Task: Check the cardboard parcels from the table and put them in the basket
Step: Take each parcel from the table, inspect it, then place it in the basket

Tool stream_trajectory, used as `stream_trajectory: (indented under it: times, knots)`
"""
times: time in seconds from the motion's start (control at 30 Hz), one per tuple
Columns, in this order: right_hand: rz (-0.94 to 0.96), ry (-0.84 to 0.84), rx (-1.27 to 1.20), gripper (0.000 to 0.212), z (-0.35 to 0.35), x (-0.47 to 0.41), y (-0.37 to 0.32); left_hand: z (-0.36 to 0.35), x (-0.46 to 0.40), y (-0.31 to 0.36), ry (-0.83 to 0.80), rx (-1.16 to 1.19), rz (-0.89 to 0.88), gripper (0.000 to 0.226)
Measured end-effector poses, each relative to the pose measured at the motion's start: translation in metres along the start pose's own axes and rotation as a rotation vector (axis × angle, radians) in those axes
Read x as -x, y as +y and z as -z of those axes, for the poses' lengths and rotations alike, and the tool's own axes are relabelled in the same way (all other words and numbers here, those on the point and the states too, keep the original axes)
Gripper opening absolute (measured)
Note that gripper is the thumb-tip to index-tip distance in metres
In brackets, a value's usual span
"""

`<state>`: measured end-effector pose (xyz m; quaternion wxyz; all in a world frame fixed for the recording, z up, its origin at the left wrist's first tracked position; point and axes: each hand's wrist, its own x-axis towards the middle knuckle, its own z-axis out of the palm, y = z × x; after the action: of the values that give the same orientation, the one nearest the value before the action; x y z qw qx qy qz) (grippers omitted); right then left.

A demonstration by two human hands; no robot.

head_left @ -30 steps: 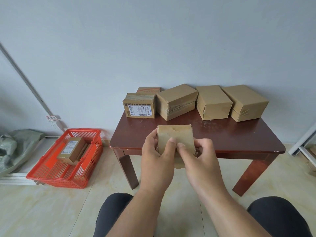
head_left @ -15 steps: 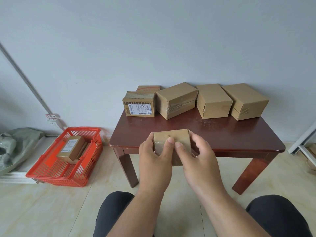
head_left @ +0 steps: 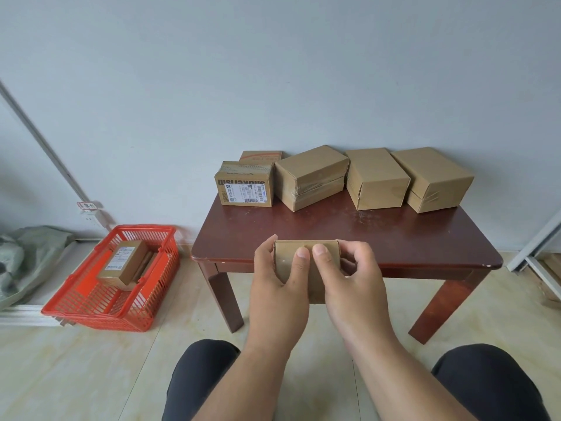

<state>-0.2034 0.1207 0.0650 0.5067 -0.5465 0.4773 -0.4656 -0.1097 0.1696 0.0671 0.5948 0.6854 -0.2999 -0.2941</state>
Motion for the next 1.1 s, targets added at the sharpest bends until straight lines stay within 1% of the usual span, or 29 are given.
stream_trajectory:
  times: [0.1, 0.17, 0.27, 0.3, 0.4, 0.5, 0.53, 0.63, 0.67, 0.7, 0.73, 0.77, 0.8, 0.83, 0.9, 0.97, 1.03, 1.1]
  knots:
    - [0.032, 0.012, 0.034, 0.019, 0.0, 0.003, 0.004, 0.001, 0.0, 0.003, -0.014, 0.004, -0.021, 0.038]
    - [0.0, 0.011, -0.003, 0.024, 0.001, 0.0, 0.004, 0.0, 0.001, 0.003, -0.022, 0.015, -0.053, 0.035]
    - [-0.155, -0.017, -0.104, 0.055, 0.002, -0.005, -0.002, -0.002, 0.003, -0.002, -0.024, 0.016, -0.099, 0.034]
    - [-0.201, -0.035, -0.123, 0.057, 0.002, -0.007, -0.004, -0.002, 0.004, -0.003, -0.027, 0.014, -0.104, 0.035]
    - [-0.31, -0.138, -0.184, 0.047, 0.002, -0.007, -0.01, -0.002, 0.005, -0.006, -0.031, 0.044, -0.093, 0.035]
    - [-0.302, -0.176, -0.184, 0.043, 0.003, -0.006, -0.009, -0.002, 0.005, -0.006, -0.025, 0.068, -0.078, 0.034]
    - [-0.275, -0.178, -0.173, 0.041, 0.002, -0.005, -0.007, -0.002, 0.005, -0.005, -0.039, 0.069, -0.053, 0.04]
    - [-0.219, -0.196, -0.135, 0.039, 0.0, -0.001, -0.004, 0.001, 0.002, -0.001, -0.081, 0.067, 0.059, 0.075]
    - [-0.214, -0.205, -0.126, 0.041, -0.001, 0.0, -0.005, 0.002, 0.001, 0.0, -0.093, 0.059, 0.076, 0.083]
    - [-0.213, -0.21, -0.123, 0.043, -0.001, 0.001, -0.006, 0.003, 0.0, 0.0, -0.106, 0.049, 0.08, 0.086]
    - [-0.206, -0.219, -0.123, 0.04, 0.0, 0.001, -0.005, 0.004, -0.001, 0.002, -0.122, 0.041, 0.083, 0.081]
    - [-0.202, -0.223, -0.128, 0.035, 0.001, 0.002, -0.006, 0.005, -0.002, 0.003, -0.133, 0.028, 0.076, 0.068]
    - [-0.204, -0.224, -0.13, 0.033, 0.001, 0.002, -0.005, 0.005, -0.003, 0.002, -0.138, 0.018, 0.058, 0.051]
    - [-0.209, -0.218, -0.125, 0.035, 0.002, 0.003, -0.006, 0.005, -0.003, 0.001, -0.139, 0.017, 0.046, 0.041]
    - [-0.208, -0.194, -0.085, 0.036, 0.003, 0.001, -0.003, 0.003, -0.002, 0.0, -0.124, 0.021, 0.03, 0.044]
    - [-0.204, -0.155, -0.071, 0.031, 0.004, -0.001, -0.003, 0.001, 0.0, -0.002, -0.101, 0.03, 0.022, 0.047]
    - [-0.178, -0.129, -0.054, 0.028, 0.005, -0.004, -0.003, 0.0, 0.002, -0.001, -0.081, 0.043, 0.026, 0.044]
    - [-0.158, -0.123, -0.026, 0.03, 0.005, -0.003, -0.002, 0.001, -0.001, 0.001, -0.06, 0.053, 0.046, 0.036]
